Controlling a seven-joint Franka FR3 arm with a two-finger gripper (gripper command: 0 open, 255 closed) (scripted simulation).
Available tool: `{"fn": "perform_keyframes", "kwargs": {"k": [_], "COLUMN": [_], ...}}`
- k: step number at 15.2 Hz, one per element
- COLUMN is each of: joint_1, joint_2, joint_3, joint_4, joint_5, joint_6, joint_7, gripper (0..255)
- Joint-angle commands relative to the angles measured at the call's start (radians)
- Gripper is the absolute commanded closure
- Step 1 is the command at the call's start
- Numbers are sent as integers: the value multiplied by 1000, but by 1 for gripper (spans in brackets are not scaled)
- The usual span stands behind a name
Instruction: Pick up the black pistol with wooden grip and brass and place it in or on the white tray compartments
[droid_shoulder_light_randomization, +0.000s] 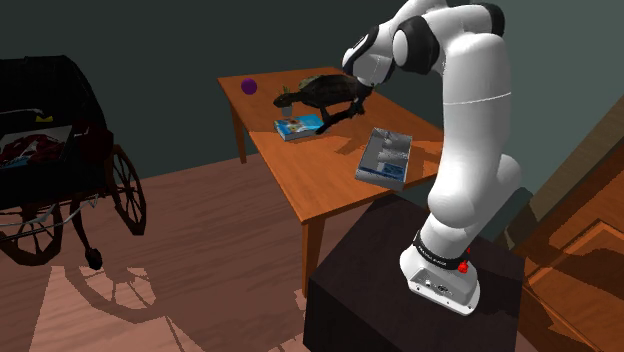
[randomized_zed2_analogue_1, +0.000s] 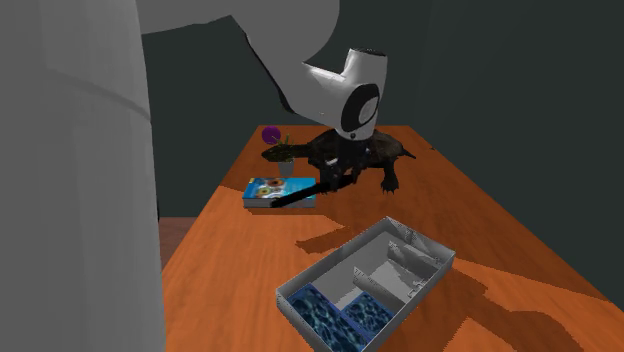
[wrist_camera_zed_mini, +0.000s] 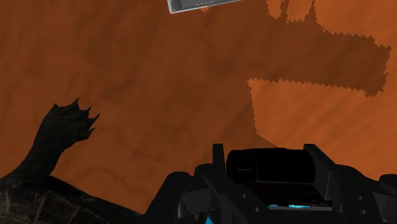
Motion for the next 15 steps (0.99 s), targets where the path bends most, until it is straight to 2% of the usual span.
{"fn": "perform_keyframes", "kwargs": {"k": [1,8,15], "joint_1": [-4,-36,-91], "joint_2": [-49,-215,-359], "joint_3": [-13,-68,-139], "joint_4": [-66,-294,-466], "joint_5": [-6,-34,-88], "joint_6": [16,76,106], "joint_7": [-29,-149,-262], "gripper": [255,255,255]}}
